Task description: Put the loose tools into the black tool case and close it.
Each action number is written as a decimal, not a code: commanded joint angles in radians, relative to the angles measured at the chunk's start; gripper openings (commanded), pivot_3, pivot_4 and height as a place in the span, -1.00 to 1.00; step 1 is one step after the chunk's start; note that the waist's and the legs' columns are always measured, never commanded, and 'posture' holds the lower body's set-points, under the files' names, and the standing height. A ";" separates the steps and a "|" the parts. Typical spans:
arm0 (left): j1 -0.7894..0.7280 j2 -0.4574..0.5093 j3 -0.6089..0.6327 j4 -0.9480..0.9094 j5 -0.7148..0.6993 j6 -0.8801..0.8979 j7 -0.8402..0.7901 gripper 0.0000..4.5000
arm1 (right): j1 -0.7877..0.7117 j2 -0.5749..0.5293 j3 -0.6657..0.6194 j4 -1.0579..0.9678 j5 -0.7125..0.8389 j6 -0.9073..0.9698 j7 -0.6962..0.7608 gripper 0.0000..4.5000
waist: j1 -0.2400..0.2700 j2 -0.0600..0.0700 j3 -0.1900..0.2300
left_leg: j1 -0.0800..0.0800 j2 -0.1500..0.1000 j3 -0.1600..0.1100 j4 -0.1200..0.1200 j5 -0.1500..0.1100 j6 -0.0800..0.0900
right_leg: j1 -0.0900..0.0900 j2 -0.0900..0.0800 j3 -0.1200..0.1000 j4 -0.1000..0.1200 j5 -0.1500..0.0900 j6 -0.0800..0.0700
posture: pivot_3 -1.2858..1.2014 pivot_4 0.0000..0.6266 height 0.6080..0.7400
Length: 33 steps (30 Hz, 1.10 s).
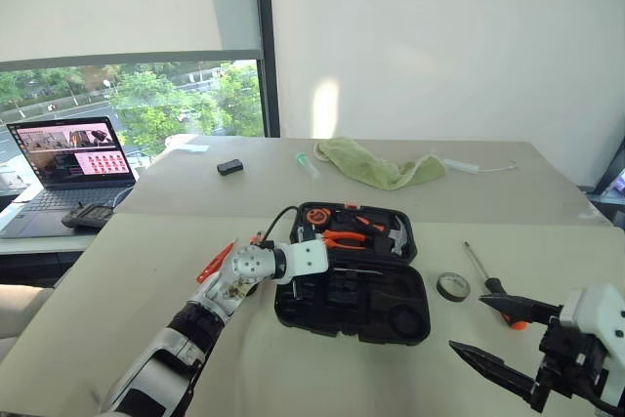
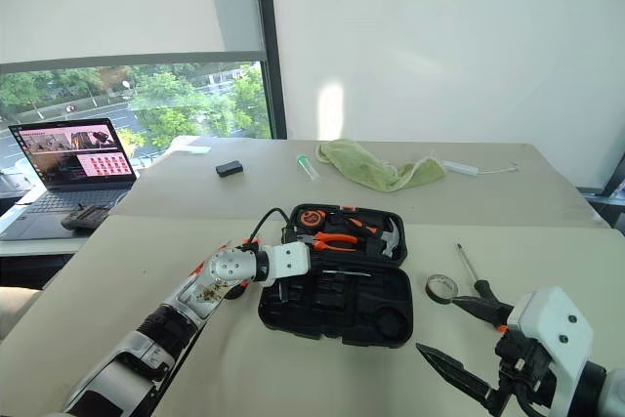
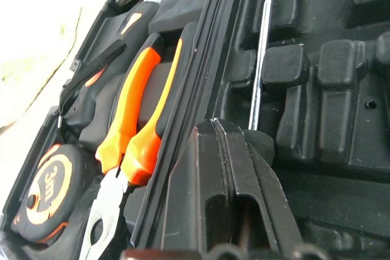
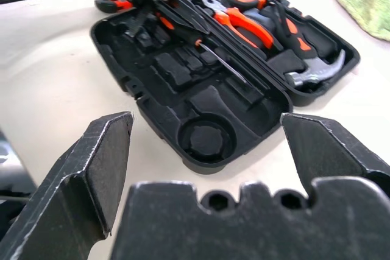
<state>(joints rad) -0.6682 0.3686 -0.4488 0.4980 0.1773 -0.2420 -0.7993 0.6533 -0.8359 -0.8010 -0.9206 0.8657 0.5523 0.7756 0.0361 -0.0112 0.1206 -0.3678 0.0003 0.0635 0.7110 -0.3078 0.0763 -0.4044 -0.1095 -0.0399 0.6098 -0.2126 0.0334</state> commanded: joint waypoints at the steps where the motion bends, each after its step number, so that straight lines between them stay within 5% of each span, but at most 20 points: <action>1: 0.053 -0.002 0.024 0.065 -0.063 0.054 -0.097 -0.99 | -0.042 0.020 -0.012 0.019 -0.019 -0.049 0.009 1.00 | -0.002 0.000 0.000 | 0.000 0.000 0.000 0.000 0.000 0.000 | 0.000 0.000 0.000 0.000 0.000 0.000 | 0.03 -0.52 1.00; 5: 0.065 -0.054 0.298 -0.246 -0.545 0.611 -0.153 -0.99 | -0.105 0.020 0.000 0.025 -0.027 0.040 -0.134 1.00 | -0.011 0.005 0.005 | -0.003 0.001 0.000 0.000 0.000 0.000 | -0.003 -0.002 0.000 0.001 0.001 0.001 | 0.03 -0.52 1.00; 9: 0.052 0.044 0.448 -0.458 -0.785 0.966 -0.155 -0.99 | -0.158 -0.003 0.001 0.084 0.045 0.185 -0.269 1.00 | -0.016 -0.007 0.015 | -0.023 0.000 -0.003 0.002 0.005 -0.006 | -0.023 0.002 0.000 0.003 0.008 -0.005 | 0.03 -0.52 1.00; 10: 0.052 0.072 0.475 -0.504 -0.834 1.033 -0.157 -0.77 | -0.176 -0.008 0.004 0.101 0.034 0.205 -0.299 1.00 | -0.019 -0.008 0.016 | -0.023 0.000 -0.004 0.002 0.005 -0.008 | -0.023 0.006 -0.001 0.004 0.009 -0.005 | 0.03 -0.52 1.00; 14: 0.087 0.198 0.448 -0.676 -0.883 1.090 -0.248 -0.21 | -0.288 -0.097 0.046 0.207 0.120 0.389 -0.391 1.00 | -0.023 -0.008 0.017 | -0.022 -0.003 -0.002 0.000 0.007 -0.011 | -0.020 0.006 0.000 0.001 0.007 -0.004 | 0.03 -0.52 1.00; 17: 0.109 0.277 0.421 -0.780 -0.890 1.072 -0.323 0.25 | -0.427 -0.279 0.174 0.335 0.067 0.573 -0.439 1.00 | -0.017 -0.005 0.020 | -0.022 -0.006 -0.001 0.001 0.003 -0.004 | -0.019 0.003 -0.001 -0.001 0.006 -0.003 | 0.03 -0.52 1.00; 22: 0.118 0.277 0.398 -0.890 -0.920 1.088 -0.305 0.98 | -0.636 -0.329 0.364 0.559 0.016 0.675 -0.443 1.00 | -0.005 -0.010 0.023 | -0.023 -0.006 -0.001 0.003 0.000 0.002 | -0.018 0.002 0.000 -0.002 0.003 -0.009 | 0.03 -0.52 1.00; 29: 0.104 0.233 0.396 -0.952 -0.953 1.106 -0.219 0.98 | -0.982 -0.322 0.766 0.909 -0.230 0.631 -0.338 1.00 | -0.019 -0.007 0.025 | -0.022 -0.007 0.001 0.003 0.002 -0.001 | -0.019 0.004 0.000 0.000 0.007 -0.002 | 0.03 -0.52 1.00; 33: 0.106 0.220 0.387 -0.964 -0.950 1.103 -0.182 1.00 | -1.057 -0.302 0.901 1.025 -0.354 0.564 -0.255 0.47 | -0.023 -0.006 0.025 | -0.022 -0.008 0.001 0.002 0.005 -0.005 | -0.019 0.006 0.000 0.000 0.008 -0.002 | 0.03 -0.52 1.00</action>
<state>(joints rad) -0.5490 0.5920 -0.0650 -0.4274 -0.7544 0.8589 -0.9981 -0.3845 -1.1284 0.0679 0.0751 0.5724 1.1582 0.4791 0.0128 -0.0173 0.1458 -0.3903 -0.0078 0.0642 0.7132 -0.3032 0.0709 -0.4241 -0.1037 -0.0403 0.6096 -0.2053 0.0320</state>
